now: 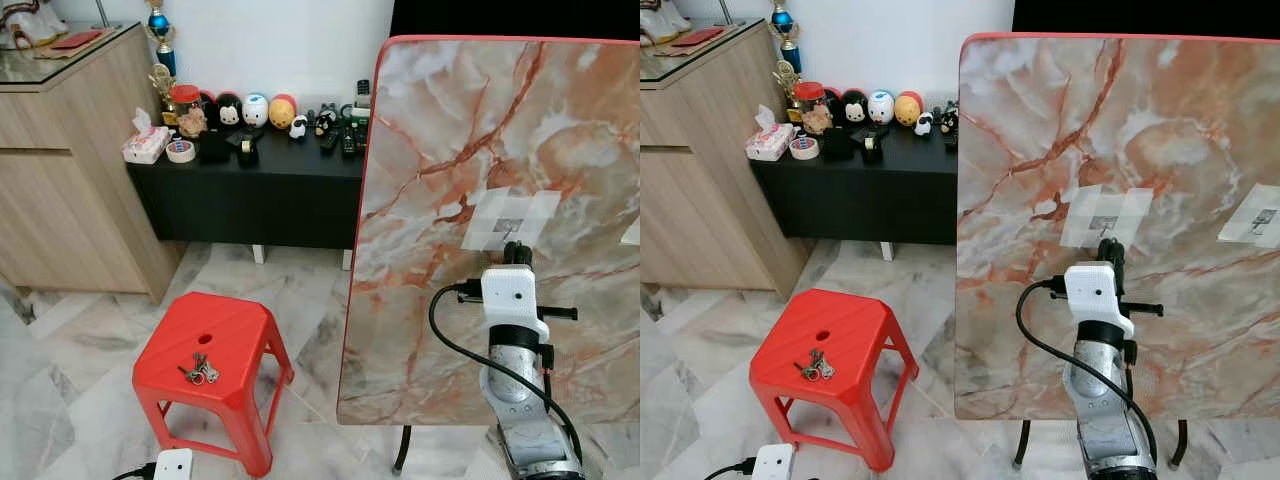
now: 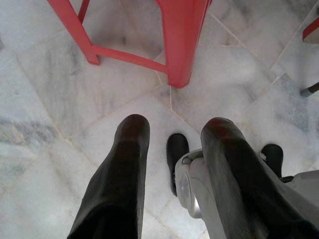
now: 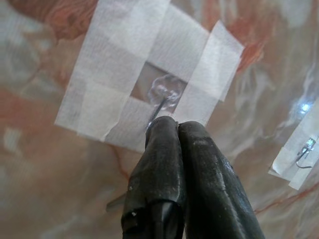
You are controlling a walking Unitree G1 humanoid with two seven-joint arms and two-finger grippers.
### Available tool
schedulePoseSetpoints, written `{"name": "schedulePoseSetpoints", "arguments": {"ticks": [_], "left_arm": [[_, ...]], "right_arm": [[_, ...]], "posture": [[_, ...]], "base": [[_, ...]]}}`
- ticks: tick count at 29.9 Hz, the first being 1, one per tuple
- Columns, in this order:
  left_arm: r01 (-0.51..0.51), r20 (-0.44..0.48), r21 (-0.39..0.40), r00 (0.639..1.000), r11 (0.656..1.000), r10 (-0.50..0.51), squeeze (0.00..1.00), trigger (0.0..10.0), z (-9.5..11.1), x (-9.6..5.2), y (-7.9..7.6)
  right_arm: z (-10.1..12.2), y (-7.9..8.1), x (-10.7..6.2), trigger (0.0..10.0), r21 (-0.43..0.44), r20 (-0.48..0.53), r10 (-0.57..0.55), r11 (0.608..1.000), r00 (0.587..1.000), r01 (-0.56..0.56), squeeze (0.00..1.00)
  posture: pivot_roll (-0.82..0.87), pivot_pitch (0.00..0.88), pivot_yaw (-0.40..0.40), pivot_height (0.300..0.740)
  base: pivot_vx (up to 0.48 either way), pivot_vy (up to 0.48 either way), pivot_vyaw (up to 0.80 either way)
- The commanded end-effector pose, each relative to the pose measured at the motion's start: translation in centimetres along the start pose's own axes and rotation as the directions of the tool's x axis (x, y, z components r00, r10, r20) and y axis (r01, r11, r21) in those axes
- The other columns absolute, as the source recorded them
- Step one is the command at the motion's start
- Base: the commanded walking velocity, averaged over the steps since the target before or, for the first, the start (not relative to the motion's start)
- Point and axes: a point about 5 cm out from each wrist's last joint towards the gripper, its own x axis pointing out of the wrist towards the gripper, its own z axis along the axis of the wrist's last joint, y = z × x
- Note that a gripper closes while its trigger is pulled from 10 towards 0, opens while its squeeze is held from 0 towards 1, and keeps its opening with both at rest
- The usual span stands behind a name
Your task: Hang keys on a hook
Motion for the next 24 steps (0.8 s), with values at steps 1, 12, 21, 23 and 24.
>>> {"name": "schedulePoseSetpoints", "arguments": {"ticks": [1, 12, 21, 23, 24], "left_arm": [[0.003, -0.027, -0.007, 1.0, 1.0, -0.003, 0.0, 10.0, -0.63, -0.12, -0.16], [0.0, -0.024, -0.012, 1.0, 1.0, 0.0, 0.0, 10.0, -0.53, -0.1, -0.09], [-0.001, -0.024, -0.011, 1.0, 1.0, 0.0, 0.0, 10.0, -0.54, -0.12, 0.0], [0.0, -0.023, -0.011, 1.0, 1.0, 0.0, 0.0, 10.0, -0.54, -0.11, -0.01], [0.0, -0.023, -0.011, 1.0, 1.0, 0.0, 0.0, 10.0, -0.53, -0.11, -0.02]], "right_arm": [[0.38, 0.15, 0.27, 10.0, -0.017, 0.018, 0.007, 1.0, 1.0, -0.007, 0.0], [0.74, 0.17, 0.39, 10.0, -0.023, 0.033, -0.001, 1.0, 0.999, 0.001, 0.0], [0.51, 0.28, 0.53, 10.0, -0.033, 0.018, 0.005, 0.999, 1.0, -0.005, 0.0], [0.33, 0.43, 0.59, 10.0, -0.034, 0.003, 0.021, 0.999, 1.0, -0.02, 0.0], [0.22, 0.53, 0.59, 10.0, -0.035, -0.006, 0.028, 0.999, 1.0, -0.029, 0.0]], "posture": [[0.03, 0.0, -0.044, 0.74], [0.03, 0.0, -0.047, 0.74], [0.03, 0.0, -0.046, 0.74], [0.03, 0.0, -0.046, 0.74], [0.03, 0.0, -0.046, 0.74]], "base": [[0.0, 0.0, 0.0], [0.0, 0.0, 0.0], [0.0, 0.0, 0.0], [0.0, 0.0, 0.0], [0.0, 0.0, 0.0]]}}
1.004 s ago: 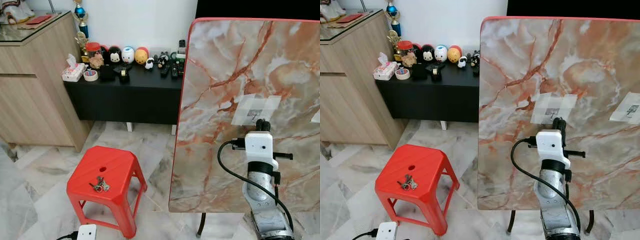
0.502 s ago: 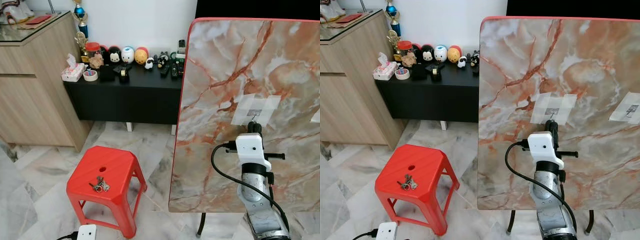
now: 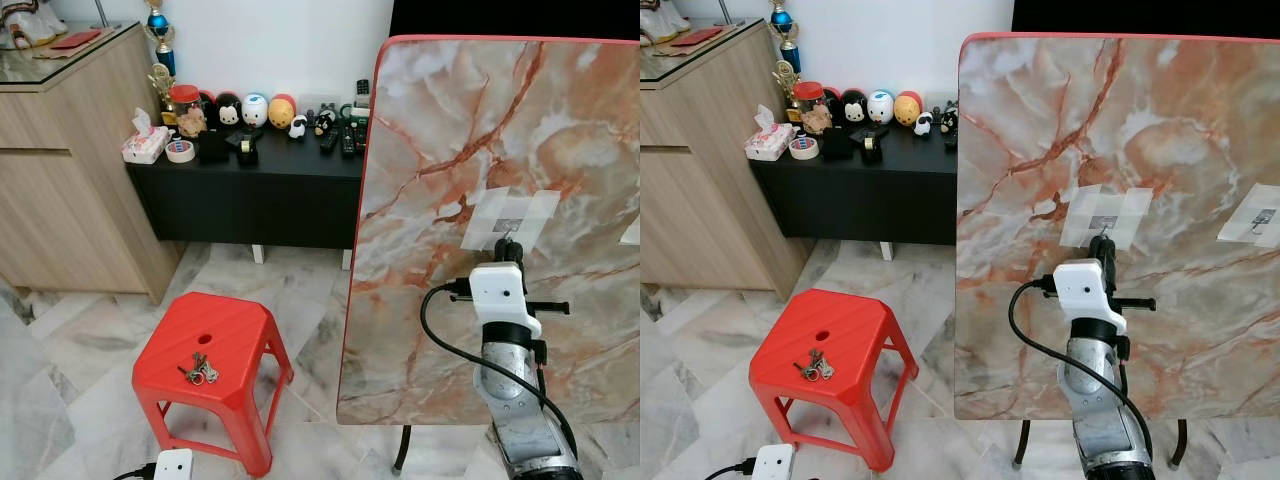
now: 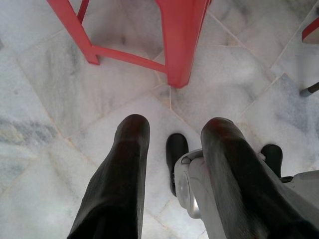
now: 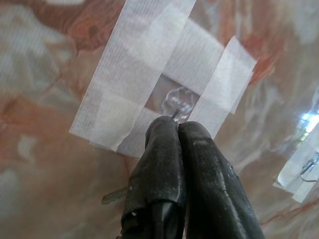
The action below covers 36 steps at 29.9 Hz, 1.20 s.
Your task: Hang keys on a hook
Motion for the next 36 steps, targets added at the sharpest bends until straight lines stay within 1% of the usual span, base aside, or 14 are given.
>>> {"name": "schedulePoseSetpoints", "arguments": {"ticks": [1, 8, 14, 15, 16, 21, 24, 25, 26, 29, 32, 34, 35, 36], "left_arm": [[0.001, -0.022, -0.008, 1.0, 1.0, -0.001, 0.0, 10.0, -0.5, -0.1, 0.0], [0.002, -0.022, -0.007, 1.0, 1.0, -0.002, 0.0, 10.0, -0.5, -0.1, -0.1], [0.003, -0.021, -0.007, 1.0, 1.0, -0.003, 0.0, 10.0, -0.5, -0.1, -0.1], [0.003, -0.02, -0.006, 1.0, 1.0, -0.003, 0.0, 10.0, -0.5, -0.1, -0.1], [0.002, -0.02, -0.006, 1.0, 1.0, -0.002, 0.0, 10.0, -0.5, -0.1, -0.1], [0.001, -0.018, -0.006, 1.0, 1.0, -0.001, 0.0, 10.0, -0.4, -0.1, 0.0], [0.0, -0.016, -0.006, 1.0, 1.0, 0.0, 0.0, 10.0, -0.3, -0.1, 0.1], [0.001, -0.016, -0.005, 1.0, 1.0, -0.001, 0.0, 10.0, -0.3, -0.1, 0.1], [0.002, -0.016, -0.004, 1.0, 1.0, -0.002, 0.0, 10.0, -0.3, -0.1, 0.0], [0.003, -0.016, -0.004, 1.0, 1.0, -0.003, 0.0, 10.0, -0.4, -0.1, 0.0], [0.004, -0.014, -0.005, 1.0, 1.0, -0.004, 0.0, 10.0, -0.4, -0.1, -0.1], [0.003, -0.013, -0.006, 1.0, 1.0, -0.003, 0.0, 10.0, -0.4, -0.1, -0.1], [0.003, -0.013, -0.006, 1.0, 1.0, -0.003, 0.0, 10.0, -0.4, -0.1, -0.1], [0.002, -0.013, -0.005, 1.0, 1.0, -0.002, 0.0, 10.0, -0.4, -0.1, -0.1]], "right_arm": [[-0.1, 0.1, 0.3, 10.0, -0.001, -0.016, 0.009, 1.0, 1.0, -0.009, 0.0], [-0.2, 0.0, 0.2, 10.0, -0.005, -0.021, 0.009, 1.0, 1.0, -0.009, 0.0], [-0.1, 0.3, 0.1, 10.0, 0.017, -0.009, 0.029, 0.999, 1.0, -0.029, 0.0], [-0.1, 0.4, 0.1, 10.0, 0.022, -0.01, 0.04, 0.999, 0.999, -0.039, 0.78], [0.0, 0.5, 0.1, 10.0, 0.024, -0.011, 0.044, 0.999, 0.999, -0.044, 1.0], [0.1, 1.0, 0.0, 10.0, 0.056, 0.001, 0.086, 0.995, 0.996, -0.086, 1.0], [0.9, 1.7, -0.3, 10.0, 0.124, 0.047, 0.145, 0.981, 0.988, -0.15, 1.0], [1.0, 1.9, -0.4, 10.0, 0.14, 0.059, 0.169, 0.974, 0.984, -0.176, 0.75], [1.4, 2.4, -0.7, 10.0, 0.165, 0.086, 0.21, 0.961, 0.974, -0.222, 0.0], [1.6, 2.6, -0.9, 10.0, 0.179, 0.098, 0.228, 0.954, 0.969, -0.242, 0.0], [1.4, 2.8, -2.0, 10.0, 0.211, 0.113, 0.299, 0.925, 0.948, -0.317, 0.0], [0.6, 2.8, -2.6, 10.0, 0.239, 0.08, 0.329, 0.91, 0.941, -0.339, 0.0], [0.6, 2.8, -2.6, 10.0, 0.239, 0.08, 0.329, 0.91, 0.941, -0.339, 0.0], [-0.6, 2.7, -3.0, 10.0, 0.267, 0.015, 0.352, 0.901, 0.936, -0.343, 0.0]], "posture": [[0.03, 0.0, -0.046, 0.74], [0.03, 0.0, -0.045, 0.74], [0.03, 0.0, -0.046, 0.74], [0.03, 0.0, -0.046, 0.74], [0.03, 0.0, -0.046, 0.74], [0.03, 0.0, -0.046, 0.74], [0.03, 0.0, -0.046, 0.74], [0.03, 0.0, -0.046, 0.74], [0.03, 0.0, -0.046, 0.74], [0.03, 0.0, -0.046, 0.74], [0.03, 0.0, -0.046, 0.74], [0.03, 0.0, -0.049, 0.74], [0.03, 0.0, -0.049, 0.74], [0.03, 0.0, -0.047, 0.74]], "base": [[0.0, 0.0, 0.0], [0.0, 0.0, 0.0], [0.0, 0.0, 0.0], [0.0, 0.0, 0.0], [0.0, 0.0, 0.0], [0.0, 0.0, 0.0], [0.0, 0.0, 0.0], [0.0, 0.0, 0.0], [0.0, 0.0, 0.0], [0.0, 0.0, 0.0], [0.0, 0.0, 0.0], [0.0, 0.0, 0.0], [0.0, 0.0, 0.0], [0.0, 0.0, 0.0]]}}
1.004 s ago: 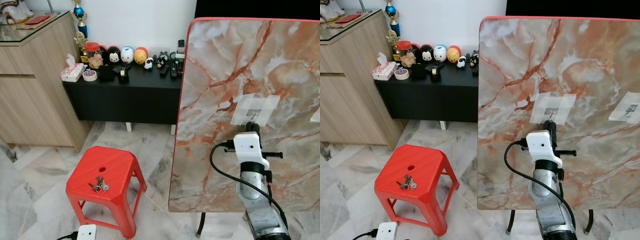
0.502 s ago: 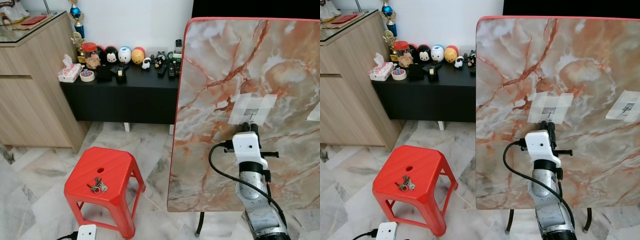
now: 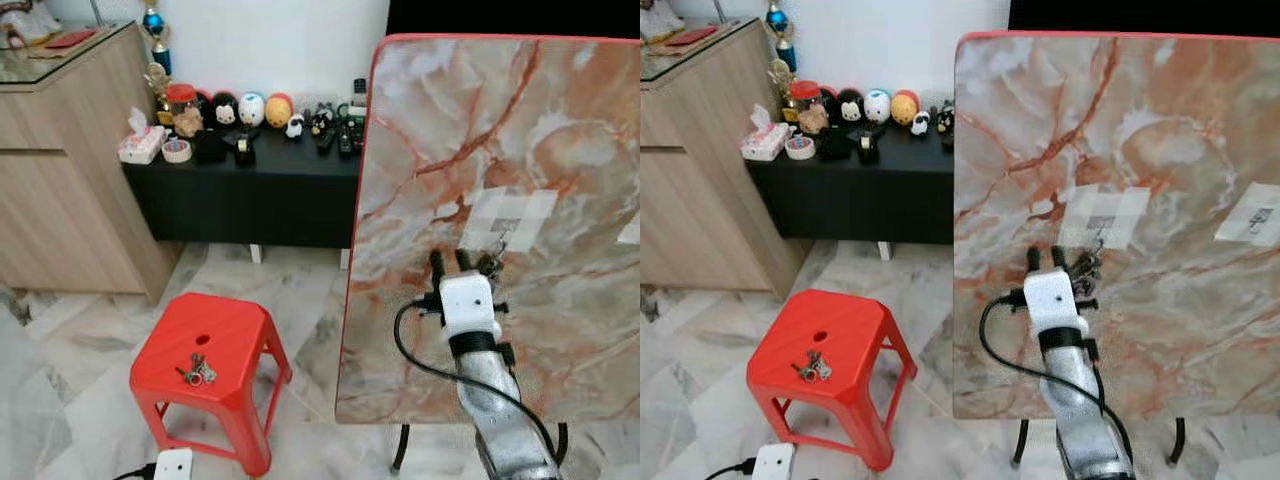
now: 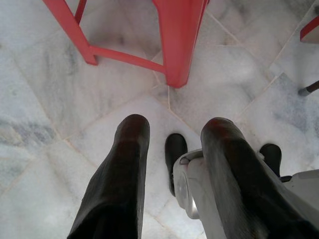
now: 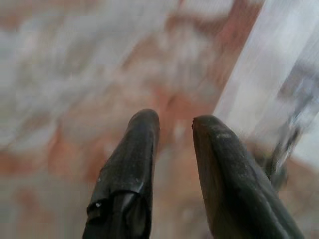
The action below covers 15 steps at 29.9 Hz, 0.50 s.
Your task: Hang keys on a hook
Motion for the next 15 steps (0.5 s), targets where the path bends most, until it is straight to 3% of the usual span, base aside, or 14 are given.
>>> {"name": "schedulePoseSetpoints", "arguments": {"ticks": [1, 3, 4, 7, 8, 10, 11, 12, 13, 14, 15], "left_arm": [[0.001, -0.013, -0.003, 1.0, 1.0, -0.001, 0.0, 10.0, -0.3, -0.1, -0.1], [0.001, -0.013, 0.0, 1.0, 1.0, -0.001, 0.0, 10.0, -0.3, -0.1, 0.0], [0.001, -0.012, 0.001, 1.0, 1.0, -0.001, 0.0, 10.0, -0.3, -0.1, 0.0], [0.001, -0.012, 0.001, 1.0, 1.0, -0.001, 0.0, 10.0, -0.3, 0.0, 0.0], [0.0, -0.009, 0.002, 1.0, 1.0, 0.0, 0.0, 10.0, -0.2, 0.0, 0.0], [-0.001, -0.008, 0.002, 1.0, 1.0, 0.001, 0.0, 10.0, -0.1, 0.0, 0.0], [-0.002, -0.007, 0.004, 1.0, 1.0, 0.002, 0.0, 10.0, -0.1, 0.0, 0.1], [-0.002, -0.007, 0.006, 1.0, 1.0, 0.002, 0.0, 10.0, -0.1, 0.0, 0.1], [-0.002, -0.007, 0.006, 1.0, 1.0, 0.002, 0.0, 10.0, -0.1, 0.0, 0.1], [-0.002, -0.008, 0.01, 1.0, 1.0, 0.002, 0.0, 10.0, -0.1, 0.0, 0.1], [-0.002, -0.007, 0.012, 1.0, 1.0, 0.002, 0.0, 10.0, -0.1, 0.0, 0.1]], "right_arm": [[-1.8, -0.5, -0.6, 10.0, 0.082, -0.119, 0.008, 0.997, 0.993, 0.002, 0.0], [-4.4, -0.5, -1.6, 10.0, 0.195, -0.263, 0.016, 0.98, 0.965, 0.037, 0.0], [-6.9, -0.5, -2.6, 10.0, 0.241, -0.386, 0.007, 0.966, 0.922, 0.094, 0.0], [-7.8, -0.5, -3.1, 10.0, 0.235, -0.427, 0.006, 0.966, 0.904, 0.105, 0.0], [-10.0, -0.2, -4.3, 10.0, 0.247, -0.539, 0.019, 0.959, 0.842, 0.136, 0.0], [-10.7, -0.1, -4.9, 10.0, 0.263, -0.575, 0.024, 0.952, 0.818, 0.157, 0.0], [-12.5, 0.6, -6.3, 10.0, 0.293, -0.667, 0.058, 0.937, 0.742, 0.19, 0.0], [-13.2, 1.0, -7.0, 10.0, 0.31, -0.706, 0.084, 0.929, 0.704, 0.2, 0.0], [-13.2, 1.0, -7.0, 10.0, 0.31, -0.706, 0.084, 0.929, 0.704, 0.2, 0.0], [-14.3, 1.5, -8.1, 10.0, 0.349, -0.749, 0.126, 0.909, 0.65, 0.227, 0.0], [-14.8, 1.6, -8.8, 10.0, 0.346, -0.773, 0.127, 0.905, 0.622, 0.246, 0.0]], "posture": [[0.02, 0.0, -0.045, 0.74], [0.02, 0.0, -0.044, 0.74], [0.02, 0.0, -0.044, 0.74], [0.02, 0.0, -0.043, 0.74], [0.03, 0.0, -0.039, 0.74], [0.03, 0.0, -0.039, 0.74], [0.02, 0.0, -0.031, 0.74], [0.02, 0.0, -0.029, 0.74], [0.02, 0.0, -0.029, 0.74], [0.02, 0.0, -0.026, 0.74], [0.02, 0.0, -0.024, 0.74]], "base": [[0.0, 0.0, 0.0], [0.0, 0.0, 0.0], [0.0, 0.0, 0.0], [0.0, 0.0, 0.0], [0.0, 0.0, 0.0], [0.0, 0.0, 0.0], [0.0, 0.0, 0.0], [0.0, 0.0, 0.0], [0.0, 0.0, 0.0], [0.0, 0.0, 0.0], [0.0, 0.0, 0.0]]}}
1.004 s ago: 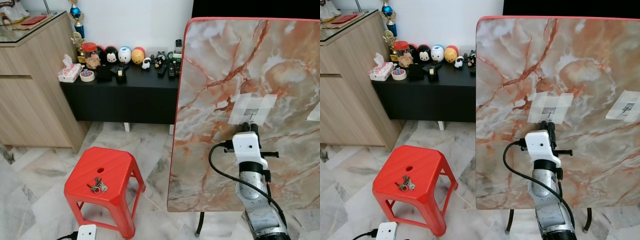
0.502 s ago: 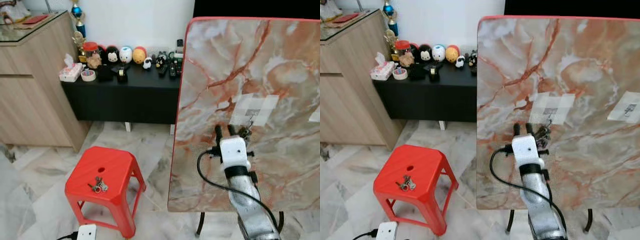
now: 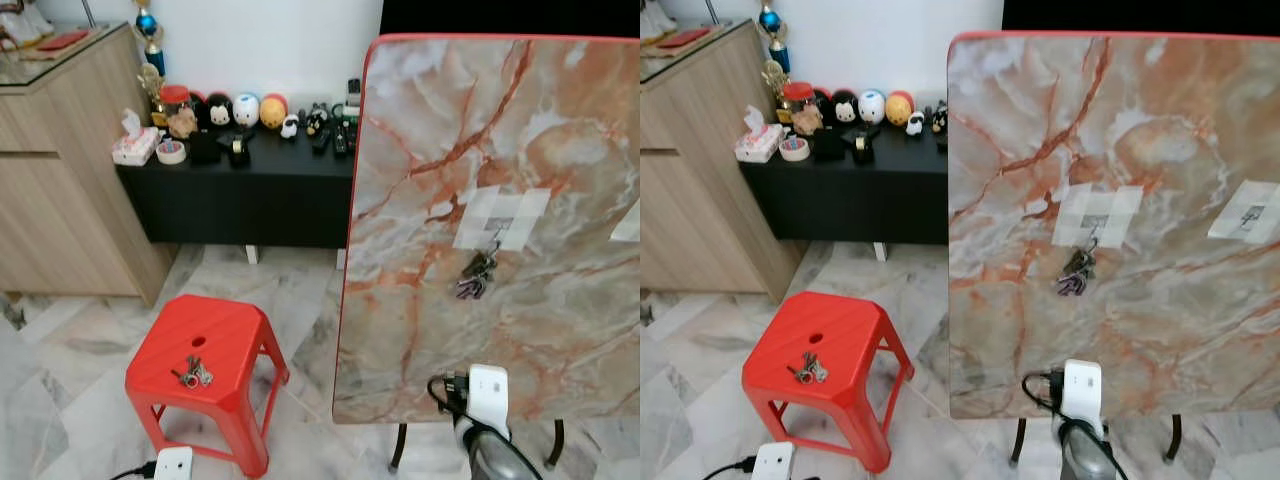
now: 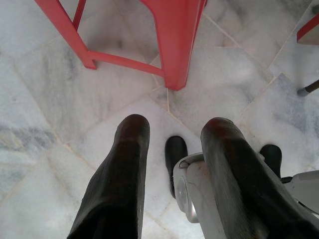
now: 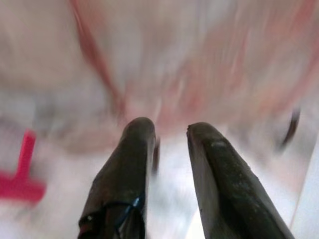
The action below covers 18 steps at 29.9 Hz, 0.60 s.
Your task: Hang keys on a hook
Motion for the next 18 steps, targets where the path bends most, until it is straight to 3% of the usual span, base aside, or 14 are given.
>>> {"name": "schedulePoseSetpoints", "arguments": {"ticks": [1, 6, 10, 18], "left_arm": [[-0.002, -0.012, 0.008, 1.0, 1.0, 0.002, 0.0, 10.0, -0.3, -0.1, 0.1], [0.002, -0.008, 0.027, 1.0, 1.0, -0.002, 0.0, 10.0, 0.0, 0.0, 0.3], [0.005, -0.007, 0.037, 1.0, 0.999, -0.004, 0.0, 10.0, 0.1, 0.0, 0.3], [0.009, -0.012, 0.034, 1.0, 0.999, -0.009, 0.0, 10.0, 0.2, 0.1, 0.3]], "right_arm": [[-1.5, -0.4, 0.0, 10.0, 0.046, -0.067, -0.014, 0.999, 0.998, 0.017, 0.0], [-5.7, -2.3, -1.2, 10.0, 0.117, -0.217, -0.073, 0.988, 0.973, 0.101, 0.0], [-8.1, -3.3, -2.3, 10.0, 0.09, -0.306, -0.128, 0.983, 0.943, 0.162, 0.0], [-7.7, -3.1, -2.0, 10.0, 0.097, -0.264, -0.106, 0.986, 0.959, 0.136, 0.0]], "posture": [[0.02, 0.0, -0.019, 0.74], [0.01, 0.001, -0.01, 0.74], [0.04, 0.0, -0.017, 0.74], [0.02, 0.0, -0.013, 0.74]], "base": [[0.0, 0.0, 0.0], [0.0, 0.0, 0.0], [0.0, 0.0, 0.0], [0.0, 0.0, 0.0]]}}
